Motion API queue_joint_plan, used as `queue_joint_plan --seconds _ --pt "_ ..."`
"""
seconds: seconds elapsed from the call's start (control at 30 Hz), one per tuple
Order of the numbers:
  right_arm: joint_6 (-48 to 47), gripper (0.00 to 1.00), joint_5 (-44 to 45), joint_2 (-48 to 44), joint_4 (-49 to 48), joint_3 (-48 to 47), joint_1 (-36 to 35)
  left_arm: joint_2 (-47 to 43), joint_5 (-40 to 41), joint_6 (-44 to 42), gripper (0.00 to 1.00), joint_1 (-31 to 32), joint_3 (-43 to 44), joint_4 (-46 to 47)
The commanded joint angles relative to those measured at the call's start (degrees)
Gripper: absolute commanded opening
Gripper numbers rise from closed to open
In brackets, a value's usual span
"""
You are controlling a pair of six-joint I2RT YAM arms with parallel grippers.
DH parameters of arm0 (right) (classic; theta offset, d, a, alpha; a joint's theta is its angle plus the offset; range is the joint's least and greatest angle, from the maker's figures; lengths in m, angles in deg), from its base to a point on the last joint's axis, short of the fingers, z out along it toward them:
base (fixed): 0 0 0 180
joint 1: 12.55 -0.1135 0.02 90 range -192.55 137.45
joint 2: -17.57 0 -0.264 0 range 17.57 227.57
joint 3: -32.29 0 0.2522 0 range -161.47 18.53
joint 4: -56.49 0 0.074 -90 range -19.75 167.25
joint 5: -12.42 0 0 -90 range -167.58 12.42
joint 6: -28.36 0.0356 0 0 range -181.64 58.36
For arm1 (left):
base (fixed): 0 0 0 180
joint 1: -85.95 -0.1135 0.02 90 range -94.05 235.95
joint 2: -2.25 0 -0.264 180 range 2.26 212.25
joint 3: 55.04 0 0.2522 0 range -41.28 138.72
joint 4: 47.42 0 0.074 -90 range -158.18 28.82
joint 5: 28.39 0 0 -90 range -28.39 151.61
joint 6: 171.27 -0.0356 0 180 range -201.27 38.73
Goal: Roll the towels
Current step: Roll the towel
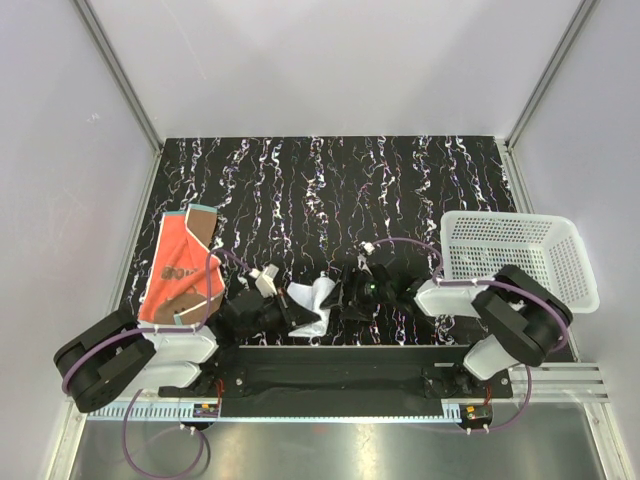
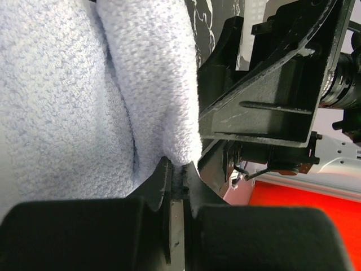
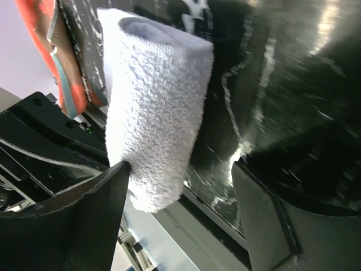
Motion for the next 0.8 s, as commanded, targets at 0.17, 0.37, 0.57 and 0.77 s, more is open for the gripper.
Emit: queue_joint_plan --seconds 0.17,0.37,0.57,0.77 --pt "1.68 0.62 2.15 8.04 -8.63 -3.48 -2.44 -0.14 2.26 0.38 0.00 -0.37 -5.27 2.86" --pt "2.21 0.33 1.98 11.12 -11.01 -4.27 -2.53 1.35 1.73 -0.58 0.00 -0.37 -4.92 2.69" --pt "1.51 0.19 3.73 9.55 -7.33 -4.97 -2.62 3.37 -0.99 -6.55 0.29 -0.37 0.52 -4.33" --pt "-1.65 0.17 12.33 1.46 11.55 -7.08 -2.62 1.53 1.19 -15.33 0.66 0.24 10.00 -21.02"
